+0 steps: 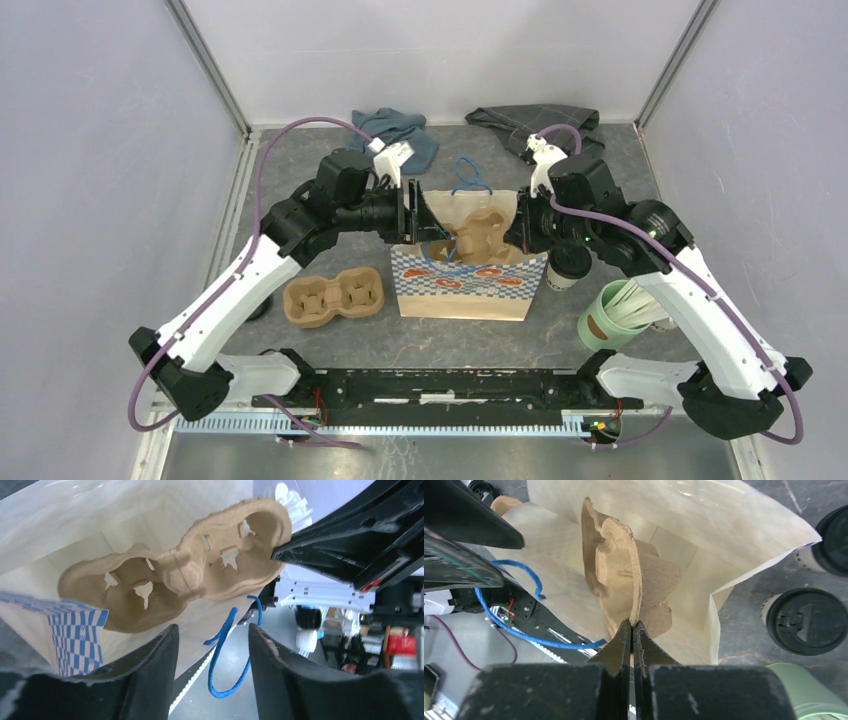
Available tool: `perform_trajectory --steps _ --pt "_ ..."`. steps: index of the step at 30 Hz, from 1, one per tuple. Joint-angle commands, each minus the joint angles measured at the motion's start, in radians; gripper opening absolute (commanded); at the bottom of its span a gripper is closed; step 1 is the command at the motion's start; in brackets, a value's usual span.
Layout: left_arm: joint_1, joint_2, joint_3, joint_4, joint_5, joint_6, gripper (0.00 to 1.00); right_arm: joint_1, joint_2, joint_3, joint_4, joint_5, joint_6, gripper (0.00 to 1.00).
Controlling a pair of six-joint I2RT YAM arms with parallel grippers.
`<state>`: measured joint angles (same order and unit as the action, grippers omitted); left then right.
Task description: Pack the takeout coffee
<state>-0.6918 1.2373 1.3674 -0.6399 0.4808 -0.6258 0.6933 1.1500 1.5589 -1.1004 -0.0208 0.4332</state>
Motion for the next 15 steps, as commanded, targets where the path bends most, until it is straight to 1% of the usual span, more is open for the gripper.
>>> perform_trajectory --steps 1,4,8,9,11,13,15 --pt "-0.003 -0.048 0.107 -0.130 -0.210 -0.143 0.69 0.000 0.000 0.007 0.054 -0.011 0.111 0.00" --pt "-0.003 -0.033 0.207 -0.273 -0.350 -0.185 0.80 -0.001 -0.002 0.030 0.034 0.015 0.096 0.00" --pt "-0.003 0.001 0.271 -0.417 -0.544 -0.210 0.82 -0.001 -0.004 0.022 0.013 0.042 0.082 0.00" --pt "-0.003 0.021 0.287 -0.438 -0.567 -0.210 0.83 0.000 -0.005 0.017 0.013 0.044 0.082 0.00" --pt "-0.003 0.069 0.297 -0.452 -0.560 -0.187 0.86 -0.001 -0.007 0.013 0.023 0.043 0.087 0.00" --pt "-0.005 0.136 0.316 -0.485 -0.556 -0.171 0.86 -0.001 -0.004 0.012 0.029 0.043 0.094 0.00" --pt "-0.012 0.181 0.333 -0.516 -0.596 -0.165 0.86 0.000 0.003 0.016 0.029 0.041 0.097 0.00"
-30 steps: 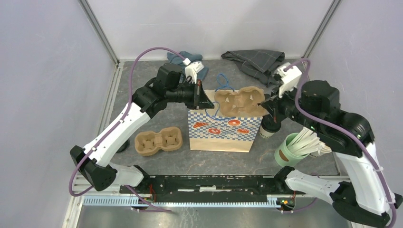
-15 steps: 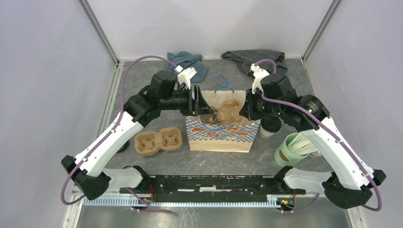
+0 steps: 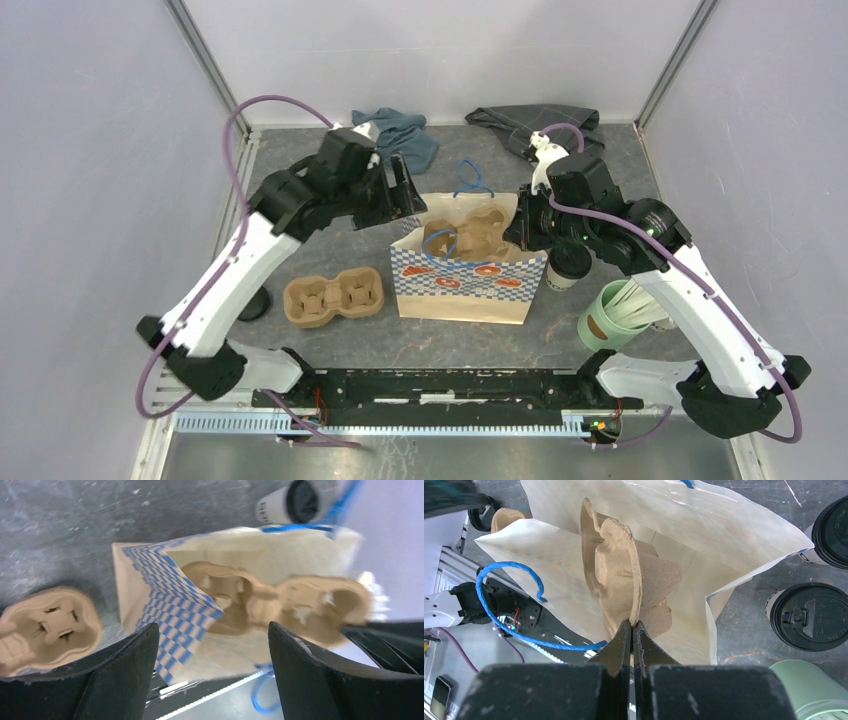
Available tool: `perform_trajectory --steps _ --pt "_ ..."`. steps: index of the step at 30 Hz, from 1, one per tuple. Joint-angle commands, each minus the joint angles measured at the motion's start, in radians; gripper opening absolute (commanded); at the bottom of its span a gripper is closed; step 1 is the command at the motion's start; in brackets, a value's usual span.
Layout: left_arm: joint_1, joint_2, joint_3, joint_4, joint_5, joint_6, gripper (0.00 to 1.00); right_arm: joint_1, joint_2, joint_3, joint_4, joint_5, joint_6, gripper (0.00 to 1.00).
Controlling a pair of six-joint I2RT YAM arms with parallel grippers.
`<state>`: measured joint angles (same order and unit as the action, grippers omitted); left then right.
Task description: Pack the takeout coffee
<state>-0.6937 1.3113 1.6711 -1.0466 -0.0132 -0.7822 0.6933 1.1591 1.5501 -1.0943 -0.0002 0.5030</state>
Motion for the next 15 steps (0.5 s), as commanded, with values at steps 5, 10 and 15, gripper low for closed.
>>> perform_trajectory --steps 5,10,15 --pt "-0.050 0.202 0.094 -0.169 -0.231 0.005 0.81 0.000 -0.001 0.022 0.020 0.021 0.025 0.00" --pt "-0.094 0.293 0.192 -0.245 -0.322 0.020 0.70 0.000 0.002 0.022 0.014 0.044 0.023 0.00" --pt "-0.099 0.289 0.221 -0.258 -0.386 0.028 0.50 0.000 0.017 0.030 0.021 0.053 0.022 0.00"
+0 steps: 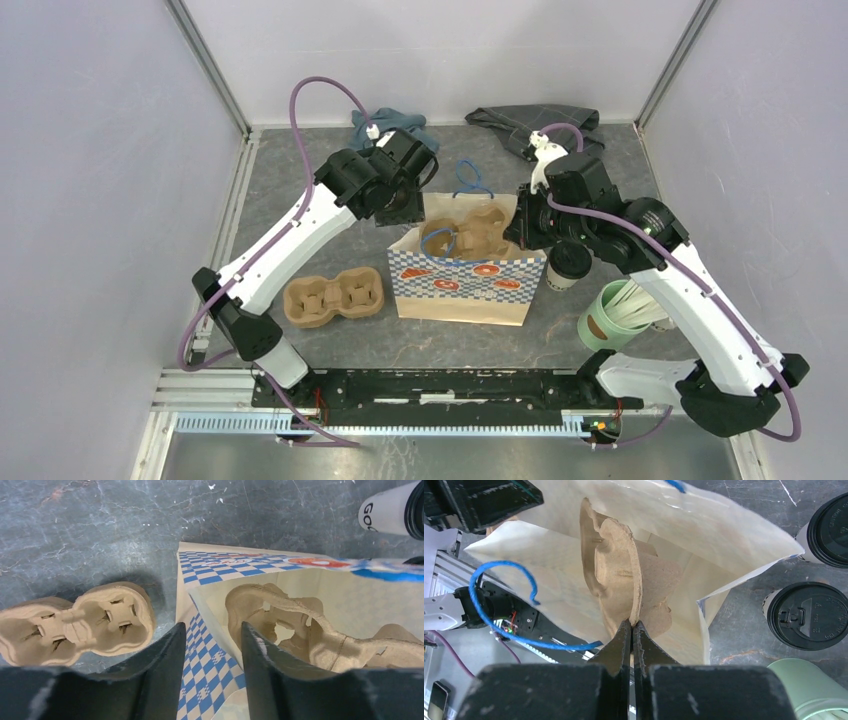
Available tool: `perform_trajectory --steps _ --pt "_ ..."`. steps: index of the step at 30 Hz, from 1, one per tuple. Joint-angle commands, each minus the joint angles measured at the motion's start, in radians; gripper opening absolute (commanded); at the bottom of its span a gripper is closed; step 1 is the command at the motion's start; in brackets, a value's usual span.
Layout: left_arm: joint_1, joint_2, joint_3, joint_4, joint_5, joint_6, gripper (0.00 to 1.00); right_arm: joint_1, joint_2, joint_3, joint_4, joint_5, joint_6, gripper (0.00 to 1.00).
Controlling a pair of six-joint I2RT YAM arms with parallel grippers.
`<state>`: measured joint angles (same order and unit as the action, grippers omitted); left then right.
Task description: Pack the takeout coffee
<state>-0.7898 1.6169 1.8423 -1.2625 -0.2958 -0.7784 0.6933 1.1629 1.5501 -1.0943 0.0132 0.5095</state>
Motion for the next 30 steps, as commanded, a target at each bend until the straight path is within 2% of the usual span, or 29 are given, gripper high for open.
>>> perform_trajectory --steps 1,3,7,9,15,21,26,30 --pt "-0.003 -0.019 0.047 -0.029 -0.104 0.032 0.46 -0.002 0.016 0.035 0.024 0.045 0.014 0.00" --pt "-0.002 -0.031 0.041 0.001 -0.108 0.041 0.30 -0.001 0.025 0.048 0.027 0.064 0.010 0.00" --pt "-0.002 -0.046 0.025 0.080 -0.101 0.057 0.09 -0.001 0.057 0.083 0.046 0.084 0.004 0.00" --pt "0.000 -0.052 0.027 0.125 -0.115 0.057 0.02 -0.003 0.066 0.082 0.080 0.074 0.013 0.00" --pt "0.019 -0.105 -0.011 0.298 -0.197 0.045 0.02 -0.053 0.142 0.164 0.122 0.049 0.022 0.00" --pt "0.051 -0.155 -0.139 0.509 -0.245 -0.009 0.02 -0.098 0.256 0.302 0.103 0.043 0.002 0.00" --pt "0.105 -0.205 -0.253 0.656 -0.221 -0.069 0.02 -0.121 0.325 0.351 0.107 0.028 -0.015 0.00" --pt "0.182 -0.215 -0.303 0.758 -0.135 -0.090 0.02 -0.141 0.398 0.441 0.093 0.044 -0.074 0.00"
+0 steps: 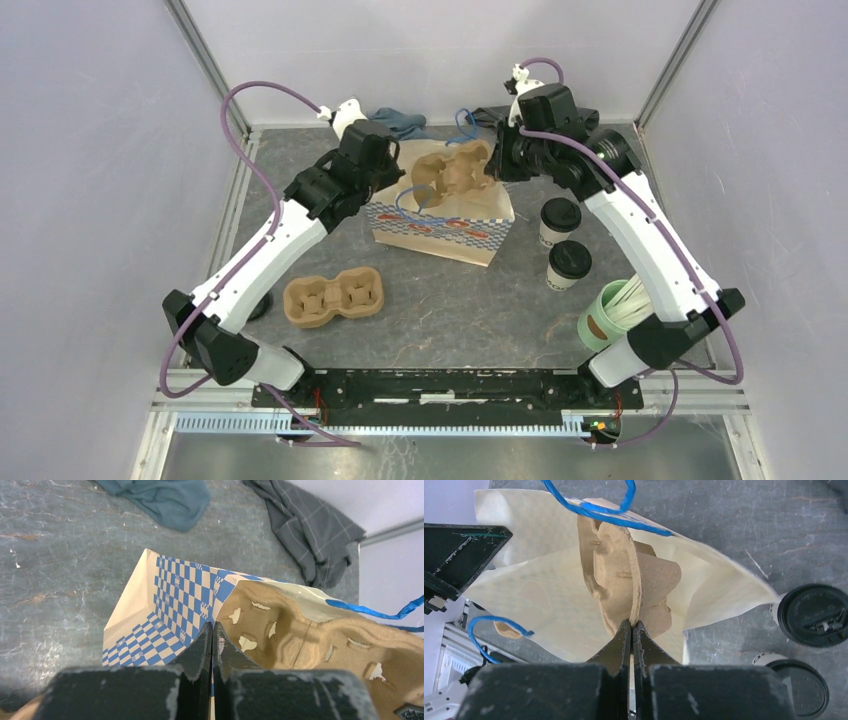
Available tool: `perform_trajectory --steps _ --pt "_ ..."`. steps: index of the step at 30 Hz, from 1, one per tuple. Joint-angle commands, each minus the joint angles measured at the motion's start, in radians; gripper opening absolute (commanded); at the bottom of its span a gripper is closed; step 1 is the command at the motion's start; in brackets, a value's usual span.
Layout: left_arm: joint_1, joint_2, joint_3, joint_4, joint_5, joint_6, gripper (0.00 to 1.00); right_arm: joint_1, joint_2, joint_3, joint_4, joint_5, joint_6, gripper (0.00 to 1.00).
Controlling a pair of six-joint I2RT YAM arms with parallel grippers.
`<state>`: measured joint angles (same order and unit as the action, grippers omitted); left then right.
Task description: Pack the takeout coffee
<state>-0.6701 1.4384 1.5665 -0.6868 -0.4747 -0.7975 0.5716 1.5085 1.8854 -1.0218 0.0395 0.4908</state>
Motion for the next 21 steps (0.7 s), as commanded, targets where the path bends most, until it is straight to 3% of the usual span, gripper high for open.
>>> perform_trajectory --steps 1,6,15,21 --pt "0.089 -0.035 -0.037 0.205 0.082 -0.084 0.02 -0.024 0.077 0.149 0.006 0.029 -0.068 0.00" --pt "0.176 -0.024 -0.105 0.368 0.327 -0.092 0.02 -0.029 0.159 0.268 -0.037 0.045 -0.093 0.00" --pt "0.186 -0.114 -0.269 0.388 0.459 -0.146 0.02 0.022 0.024 -0.031 0.063 0.086 0.025 0.00" --pt "0.185 -0.182 -0.353 0.393 0.499 -0.160 0.02 0.050 0.007 -0.124 0.147 0.079 0.064 0.00"
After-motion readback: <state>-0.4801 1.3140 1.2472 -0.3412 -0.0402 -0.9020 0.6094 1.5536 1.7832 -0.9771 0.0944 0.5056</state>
